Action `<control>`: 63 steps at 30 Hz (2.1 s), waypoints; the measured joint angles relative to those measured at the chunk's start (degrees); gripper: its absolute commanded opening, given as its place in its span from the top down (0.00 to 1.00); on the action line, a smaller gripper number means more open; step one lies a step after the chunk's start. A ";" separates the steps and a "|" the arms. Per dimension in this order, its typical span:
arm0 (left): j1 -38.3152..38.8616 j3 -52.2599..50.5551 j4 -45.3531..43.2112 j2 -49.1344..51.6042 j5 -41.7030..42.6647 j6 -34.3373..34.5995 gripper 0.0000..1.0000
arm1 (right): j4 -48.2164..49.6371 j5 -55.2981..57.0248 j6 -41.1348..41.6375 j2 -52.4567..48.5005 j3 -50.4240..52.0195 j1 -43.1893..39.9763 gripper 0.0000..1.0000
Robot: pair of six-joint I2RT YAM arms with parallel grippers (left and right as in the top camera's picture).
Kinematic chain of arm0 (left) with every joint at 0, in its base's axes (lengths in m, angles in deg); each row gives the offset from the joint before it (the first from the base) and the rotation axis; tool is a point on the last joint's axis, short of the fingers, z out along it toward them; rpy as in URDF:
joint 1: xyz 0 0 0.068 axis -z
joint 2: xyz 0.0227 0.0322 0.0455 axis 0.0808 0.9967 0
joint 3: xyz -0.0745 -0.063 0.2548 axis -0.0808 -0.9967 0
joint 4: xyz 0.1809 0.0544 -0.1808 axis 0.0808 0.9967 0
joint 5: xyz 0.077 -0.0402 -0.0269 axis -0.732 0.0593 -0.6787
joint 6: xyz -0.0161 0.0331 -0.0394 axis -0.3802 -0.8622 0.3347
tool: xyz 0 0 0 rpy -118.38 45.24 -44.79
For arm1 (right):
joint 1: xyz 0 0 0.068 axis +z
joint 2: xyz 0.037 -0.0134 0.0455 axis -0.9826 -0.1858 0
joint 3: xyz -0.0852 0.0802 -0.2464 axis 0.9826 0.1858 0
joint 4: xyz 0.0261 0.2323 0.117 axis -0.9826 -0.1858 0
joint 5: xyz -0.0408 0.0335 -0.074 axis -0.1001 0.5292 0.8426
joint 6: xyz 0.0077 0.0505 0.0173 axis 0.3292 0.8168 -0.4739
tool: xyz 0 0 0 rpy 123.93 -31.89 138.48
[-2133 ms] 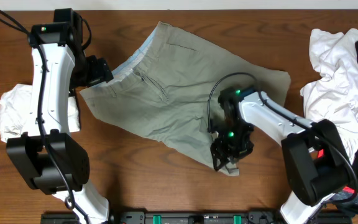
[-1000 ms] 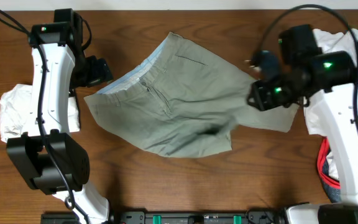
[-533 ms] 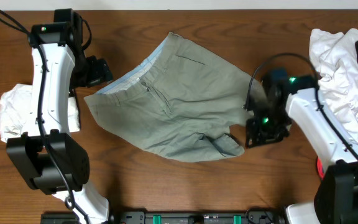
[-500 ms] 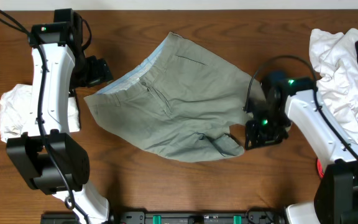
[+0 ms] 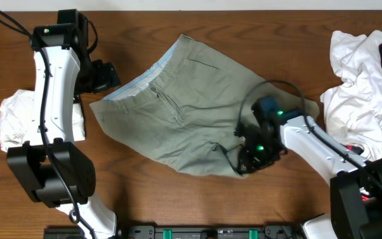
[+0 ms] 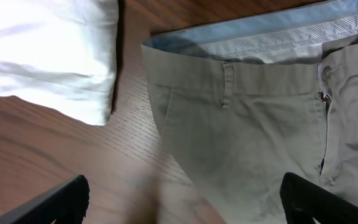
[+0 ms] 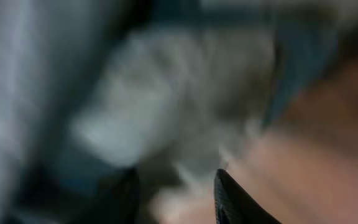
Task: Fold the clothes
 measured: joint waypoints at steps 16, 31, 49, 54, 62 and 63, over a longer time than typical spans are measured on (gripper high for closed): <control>0.00 0.00 0.04 0.00 0.00 0.00 0.02 | 13.18 11.15 9.53 0.00 2.03 3.89 0.58; 0.00 0.00 0.13 -0.02 0.00 0.00 0.02 | 18.75 9.84 10.36 0.55 6.62 3.93 0.78; 0.00 0.00 -0.31 0.00 0.04 0.00 0.02 | -24.94 -1.79 9.05 11.39 -28.76 3.34 0.80; 0.00 0.00 0.31 0.00 0.02 0.00 0.02 | -30.03 9.16 16.87 15.52 -41.18 -2.49 0.87; 0.00 0.00 0.02 -0.02 1.38 -0.07 0.02 | -32.98 22.58 23.15 11.96 -30.86 -14.01 0.76; 0.00 0.00 -0.09 0.00 2.03 -0.28 0.02 | -31.89 22.43 22.77 11.72 -28.87 -14.16 0.74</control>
